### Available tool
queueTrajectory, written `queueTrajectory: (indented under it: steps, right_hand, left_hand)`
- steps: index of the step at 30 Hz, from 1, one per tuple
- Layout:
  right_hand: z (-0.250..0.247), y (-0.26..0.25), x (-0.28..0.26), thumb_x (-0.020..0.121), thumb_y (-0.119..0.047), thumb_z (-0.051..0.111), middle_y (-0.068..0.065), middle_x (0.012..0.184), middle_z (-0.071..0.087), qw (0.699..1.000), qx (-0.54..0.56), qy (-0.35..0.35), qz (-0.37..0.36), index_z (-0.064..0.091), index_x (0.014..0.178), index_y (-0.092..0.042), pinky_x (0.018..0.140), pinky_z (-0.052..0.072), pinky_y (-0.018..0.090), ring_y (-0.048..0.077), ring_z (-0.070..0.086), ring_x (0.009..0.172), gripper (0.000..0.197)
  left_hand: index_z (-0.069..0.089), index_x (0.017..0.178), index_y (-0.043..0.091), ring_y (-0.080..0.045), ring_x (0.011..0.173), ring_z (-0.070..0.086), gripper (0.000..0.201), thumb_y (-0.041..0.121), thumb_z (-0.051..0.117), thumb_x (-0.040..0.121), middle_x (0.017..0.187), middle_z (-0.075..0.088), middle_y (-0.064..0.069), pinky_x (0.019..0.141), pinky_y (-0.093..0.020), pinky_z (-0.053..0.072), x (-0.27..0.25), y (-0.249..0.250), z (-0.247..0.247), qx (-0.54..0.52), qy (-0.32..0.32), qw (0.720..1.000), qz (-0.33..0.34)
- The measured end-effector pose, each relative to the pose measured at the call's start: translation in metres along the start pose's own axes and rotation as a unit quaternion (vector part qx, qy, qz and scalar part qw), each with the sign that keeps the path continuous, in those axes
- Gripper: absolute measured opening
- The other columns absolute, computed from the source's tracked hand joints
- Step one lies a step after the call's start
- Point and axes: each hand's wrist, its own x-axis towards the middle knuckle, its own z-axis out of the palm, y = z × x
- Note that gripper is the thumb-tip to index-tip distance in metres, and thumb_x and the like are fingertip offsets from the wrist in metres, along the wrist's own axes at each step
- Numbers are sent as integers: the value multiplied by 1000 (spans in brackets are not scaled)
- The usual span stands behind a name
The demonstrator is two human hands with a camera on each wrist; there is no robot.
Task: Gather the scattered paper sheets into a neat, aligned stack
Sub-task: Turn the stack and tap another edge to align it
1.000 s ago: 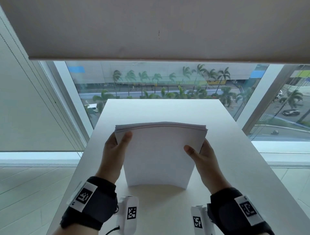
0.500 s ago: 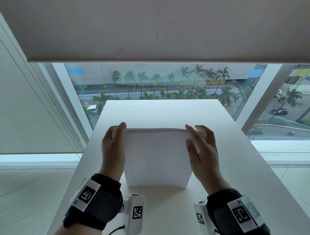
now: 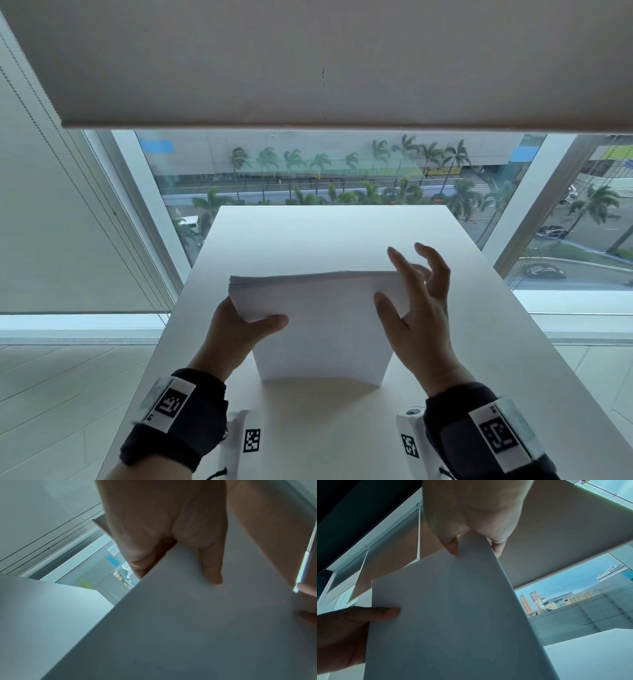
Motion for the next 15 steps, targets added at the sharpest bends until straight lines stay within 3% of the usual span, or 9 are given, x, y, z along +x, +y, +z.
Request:
queueTrajectory:
  steps: [2,4,8,11,13,15]
  right_hand:
    - [-2,-7,2,79,-26,50,6,141,22,999,-48,-1,-23,39,131,-25,104,34,40,16,31,129,53]
    - [-7,-18,5,78,-29,49,8,144,22,992,-115,-6,-53,36,134,-24,106,28,53,26,26,134,57]
    - [-9,-53,12,76,-32,50,3,151,21,972,-179,-98,-119,26,141,-19,110,17,51,24,22,140,71]
    - [-2,-66,16,74,-36,51,1,145,44,931,-214,-242,-170,37,139,-17,107,34,54,20,45,131,68]
    - [-2,-71,24,75,-36,48,0,141,49,931,-204,-254,-167,41,137,-16,105,35,53,20,50,127,65]
    - [-4,-81,32,76,-34,49,1,148,39,934,-200,-253,-156,30,142,-15,107,27,48,20,41,134,71]
  left_hand:
    - [68,86,19,1,71,69,47,20,82,40,73,75,14,62,-11,52,0,0,0,-24,-16,1000,-11]
    - [68,84,17,2,68,68,38,9,77,48,70,75,14,60,-10,51,-1,3,-1,-40,-26,999,-18]
    - [72,77,18,-2,70,69,37,16,81,42,72,76,10,63,-14,53,1,1,-3,-69,-37,996,-32]
    - [77,73,19,-8,73,69,35,25,79,39,76,76,4,68,-20,57,1,-1,-2,-92,-43,994,-42]
    - [78,73,22,-8,72,69,34,26,79,39,75,76,4,68,-20,57,0,-1,-2,-97,-49,993,-43]
    - [78,72,22,-7,71,70,33,26,78,39,74,76,4,66,-18,56,0,-1,-2,-100,-51,993,-44]
